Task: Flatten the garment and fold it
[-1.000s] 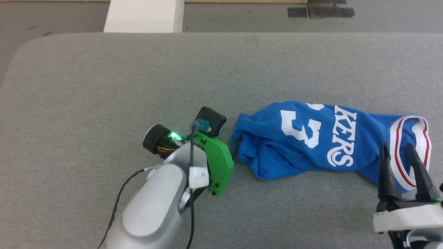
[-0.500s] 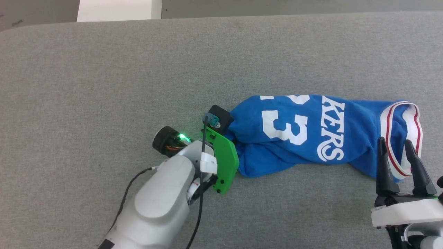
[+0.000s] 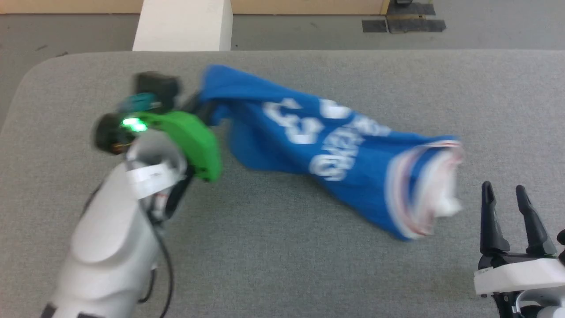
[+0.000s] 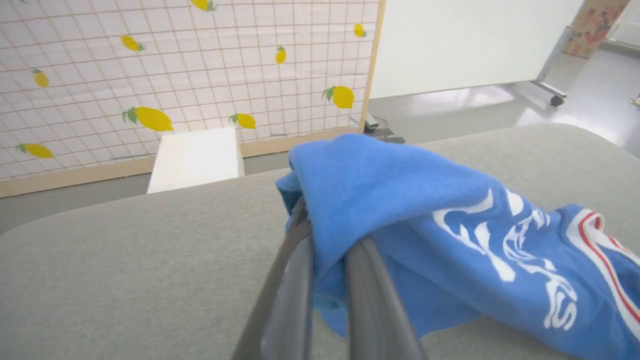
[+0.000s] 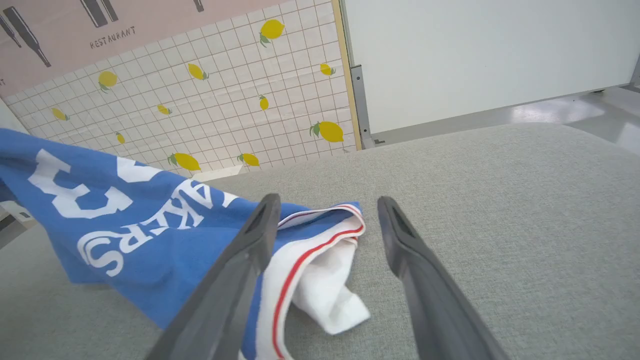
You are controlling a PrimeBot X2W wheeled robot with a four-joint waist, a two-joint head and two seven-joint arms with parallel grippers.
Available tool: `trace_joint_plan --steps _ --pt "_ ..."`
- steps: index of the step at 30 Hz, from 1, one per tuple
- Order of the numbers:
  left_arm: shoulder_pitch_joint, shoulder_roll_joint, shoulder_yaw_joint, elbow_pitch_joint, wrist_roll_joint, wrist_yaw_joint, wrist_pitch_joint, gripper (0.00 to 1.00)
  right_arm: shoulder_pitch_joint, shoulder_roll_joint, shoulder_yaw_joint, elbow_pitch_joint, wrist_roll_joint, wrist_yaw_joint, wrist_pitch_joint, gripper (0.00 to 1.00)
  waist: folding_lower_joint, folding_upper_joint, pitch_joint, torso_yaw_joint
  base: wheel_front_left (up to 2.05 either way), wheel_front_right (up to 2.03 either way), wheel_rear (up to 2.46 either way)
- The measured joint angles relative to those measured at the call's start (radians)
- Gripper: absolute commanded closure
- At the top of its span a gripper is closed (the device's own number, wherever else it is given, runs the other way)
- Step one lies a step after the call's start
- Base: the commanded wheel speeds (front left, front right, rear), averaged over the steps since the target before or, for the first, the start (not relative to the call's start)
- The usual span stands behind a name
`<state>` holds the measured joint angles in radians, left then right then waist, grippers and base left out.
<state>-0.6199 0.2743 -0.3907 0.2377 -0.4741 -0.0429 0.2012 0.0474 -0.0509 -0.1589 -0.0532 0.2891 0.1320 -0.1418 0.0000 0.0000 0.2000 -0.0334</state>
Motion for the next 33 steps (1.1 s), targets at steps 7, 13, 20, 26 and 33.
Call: trace_joint_plan --steps 7,13,20,26,33 --pt "0.281 0.058 0.021 -0.062 -0.012 0.079 0.015 1.00 0.023 0.000 0.009 0.014 0.019 0.000 -0.001 0.00 0.0000 0.0000 -0.007 -0.008 0.00 0.00 0.00" --pt "0.443 0.022 0.058 -0.097 -0.071 0.142 -0.047 0.00 0.026 0.000 0.002 0.018 0.018 0.000 -0.003 0.00 0.0000 0.0000 -0.006 -0.001 0.00 0.00 0.00" --pt "0.471 0.012 0.098 -0.241 -0.083 0.159 -0.099 0.00 0.029 0.000 0.007 0.016 0.015 0.000 0.010 0.00 0.0000 0.0000 -0.033 0.021 0.00 0.00 0.00" --pt "0.433 0.042 0.120 -0.396 -0.107 0.164 -0.057 0.00 0.035 0.000 0.010 0.003 0.015 0.000 0.019 0.00 0.0000 0.0000 -0.036 0.037 0.00 0.00 0.00" --pt "0.234 0.081 0.066 -0.277 -0.086 0.131 0.083 0.00 0.021 0.000 0.025 0.004 0.018 0.000 0.019 0.00 0.0000 0.0000 0.008 0.024 0.00 0.00 0.00"
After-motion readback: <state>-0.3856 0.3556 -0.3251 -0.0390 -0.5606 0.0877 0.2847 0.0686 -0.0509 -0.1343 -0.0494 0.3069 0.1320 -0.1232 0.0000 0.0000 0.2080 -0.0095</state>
